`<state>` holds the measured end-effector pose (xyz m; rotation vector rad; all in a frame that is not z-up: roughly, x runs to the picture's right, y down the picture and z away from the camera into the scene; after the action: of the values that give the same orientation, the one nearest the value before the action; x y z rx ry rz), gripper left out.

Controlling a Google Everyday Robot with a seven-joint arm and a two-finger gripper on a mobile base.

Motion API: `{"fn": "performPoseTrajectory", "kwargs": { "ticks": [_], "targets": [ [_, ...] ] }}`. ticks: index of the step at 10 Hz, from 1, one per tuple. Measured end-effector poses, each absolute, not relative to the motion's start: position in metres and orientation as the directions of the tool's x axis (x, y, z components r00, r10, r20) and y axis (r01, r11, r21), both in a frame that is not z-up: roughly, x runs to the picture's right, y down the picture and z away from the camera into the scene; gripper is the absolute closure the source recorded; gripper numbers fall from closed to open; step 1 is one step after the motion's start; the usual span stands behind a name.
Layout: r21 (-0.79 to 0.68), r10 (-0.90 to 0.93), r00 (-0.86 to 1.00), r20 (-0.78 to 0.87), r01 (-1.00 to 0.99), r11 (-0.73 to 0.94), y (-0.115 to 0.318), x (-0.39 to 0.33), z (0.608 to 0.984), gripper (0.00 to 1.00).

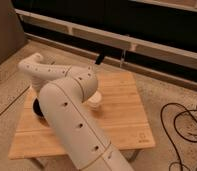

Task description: Place the white sponge in the ceramic bowl

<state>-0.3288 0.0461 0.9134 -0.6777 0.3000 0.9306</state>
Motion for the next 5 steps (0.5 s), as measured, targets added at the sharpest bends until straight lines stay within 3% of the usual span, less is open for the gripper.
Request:
{"fn": "performPoseTrajectory", "kwargs": {
  "ticks": [5],
  "targets": [
    [-0.405,0.636,0.576,-0.514,-0.816,0.412,0.0461,-0.3286,0.9135,0.43]
  ]
}}
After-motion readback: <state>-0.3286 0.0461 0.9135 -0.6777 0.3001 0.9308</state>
